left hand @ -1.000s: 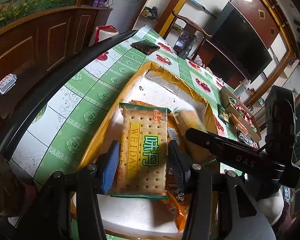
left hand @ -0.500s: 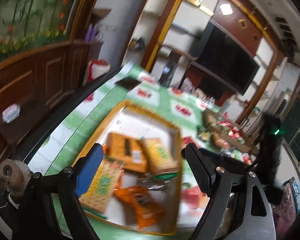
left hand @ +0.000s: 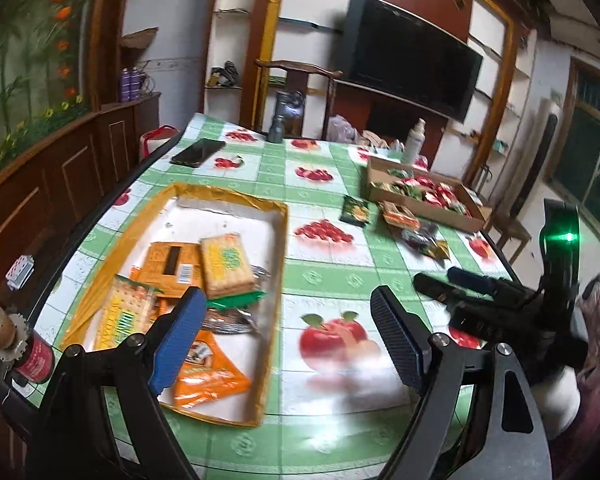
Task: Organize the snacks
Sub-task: 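Grasp the silver foil bag from the table with the right gripper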
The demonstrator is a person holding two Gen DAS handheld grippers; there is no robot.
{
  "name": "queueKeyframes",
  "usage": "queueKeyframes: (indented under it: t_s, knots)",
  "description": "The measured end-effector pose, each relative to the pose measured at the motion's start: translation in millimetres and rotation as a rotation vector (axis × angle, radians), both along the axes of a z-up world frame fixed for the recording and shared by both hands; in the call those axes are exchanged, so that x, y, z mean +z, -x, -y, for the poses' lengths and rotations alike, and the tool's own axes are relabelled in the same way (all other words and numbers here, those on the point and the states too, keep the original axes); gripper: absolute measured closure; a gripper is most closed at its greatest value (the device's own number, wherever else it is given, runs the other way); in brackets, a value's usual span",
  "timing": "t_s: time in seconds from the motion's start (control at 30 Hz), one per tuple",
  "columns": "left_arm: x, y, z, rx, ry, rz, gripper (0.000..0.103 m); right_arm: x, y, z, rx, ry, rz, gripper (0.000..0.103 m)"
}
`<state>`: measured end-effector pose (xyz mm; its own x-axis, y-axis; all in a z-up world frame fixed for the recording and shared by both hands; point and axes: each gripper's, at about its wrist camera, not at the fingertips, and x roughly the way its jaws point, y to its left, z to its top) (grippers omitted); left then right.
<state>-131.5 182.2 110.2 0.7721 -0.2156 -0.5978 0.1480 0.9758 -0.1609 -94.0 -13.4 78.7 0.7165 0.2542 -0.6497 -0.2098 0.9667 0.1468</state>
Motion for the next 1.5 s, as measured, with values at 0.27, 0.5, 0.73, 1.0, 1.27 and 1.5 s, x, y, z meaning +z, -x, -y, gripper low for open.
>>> queueKeyframes:
  t_s: [0.27,0.5,0.73,1.0,1.27,1.5]
  knots:
    - [-7,-3,18,-0.087,0.098,-0.069,0.019,-2,-10,101,-0.205,-0.104,-0.037,0.033]
    - [-24,-14,28,-0.126,0.145,-0.124,0.019,-1,-57,143,-0.316,-0.136,-0.061,0.033]
    - [-36,-21,30,-0.160,0.160,-0.167,0.019,1,-144,137,-0.364,-0.113,-0.102,0.033]
    - [-46,-21,24,-0.165,0.171,-0.200,0.019,-21,-225,98,-0.378,-0.027,-0.204,0.033]
    - [-49,-25,9,-0.128,0.200,-0.209,0.019,-54,-229,93,-0.347,-0.059,-0.331,0.068]
    - [-52,-24,13,-0.146,0.218,-0.217,0.019,-59,-161,79,-0.193,-0.148,-0.407,0.065]
